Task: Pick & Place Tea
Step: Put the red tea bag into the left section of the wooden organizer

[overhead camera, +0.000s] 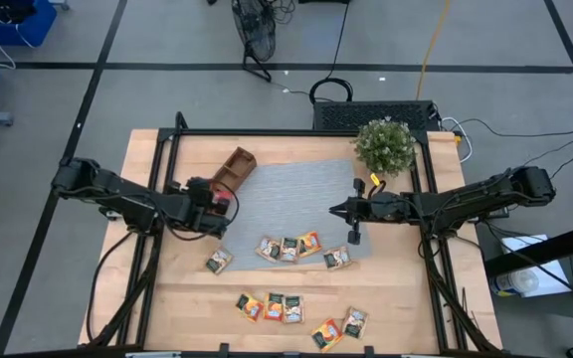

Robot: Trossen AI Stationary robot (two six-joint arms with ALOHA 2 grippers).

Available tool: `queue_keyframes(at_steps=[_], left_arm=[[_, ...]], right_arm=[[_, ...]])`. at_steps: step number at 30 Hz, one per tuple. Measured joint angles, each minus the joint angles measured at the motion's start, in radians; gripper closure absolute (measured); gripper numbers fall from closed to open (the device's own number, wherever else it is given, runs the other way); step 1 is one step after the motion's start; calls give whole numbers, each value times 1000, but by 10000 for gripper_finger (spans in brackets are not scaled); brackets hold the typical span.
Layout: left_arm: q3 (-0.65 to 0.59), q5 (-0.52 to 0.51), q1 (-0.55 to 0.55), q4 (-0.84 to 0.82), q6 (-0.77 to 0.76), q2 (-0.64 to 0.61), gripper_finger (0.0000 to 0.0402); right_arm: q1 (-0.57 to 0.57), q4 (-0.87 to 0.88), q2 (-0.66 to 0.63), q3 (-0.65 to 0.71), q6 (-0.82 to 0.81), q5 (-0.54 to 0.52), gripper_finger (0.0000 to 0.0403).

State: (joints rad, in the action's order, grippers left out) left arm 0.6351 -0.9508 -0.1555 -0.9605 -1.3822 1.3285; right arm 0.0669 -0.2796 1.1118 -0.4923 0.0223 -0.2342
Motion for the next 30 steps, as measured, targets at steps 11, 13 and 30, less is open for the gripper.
queue_keyframes(at_steps=[11,13,30], left_arm=[[-50,60,-5,82,0,0,367],[-50,61,-5,94,0,0,345],[-50,87,-5,114,2,0,310]], right_arm=[[0,0,0,0,0,0,387],[0,0,0,0,0,0,387],[0,0,0,0,0,0,387]])
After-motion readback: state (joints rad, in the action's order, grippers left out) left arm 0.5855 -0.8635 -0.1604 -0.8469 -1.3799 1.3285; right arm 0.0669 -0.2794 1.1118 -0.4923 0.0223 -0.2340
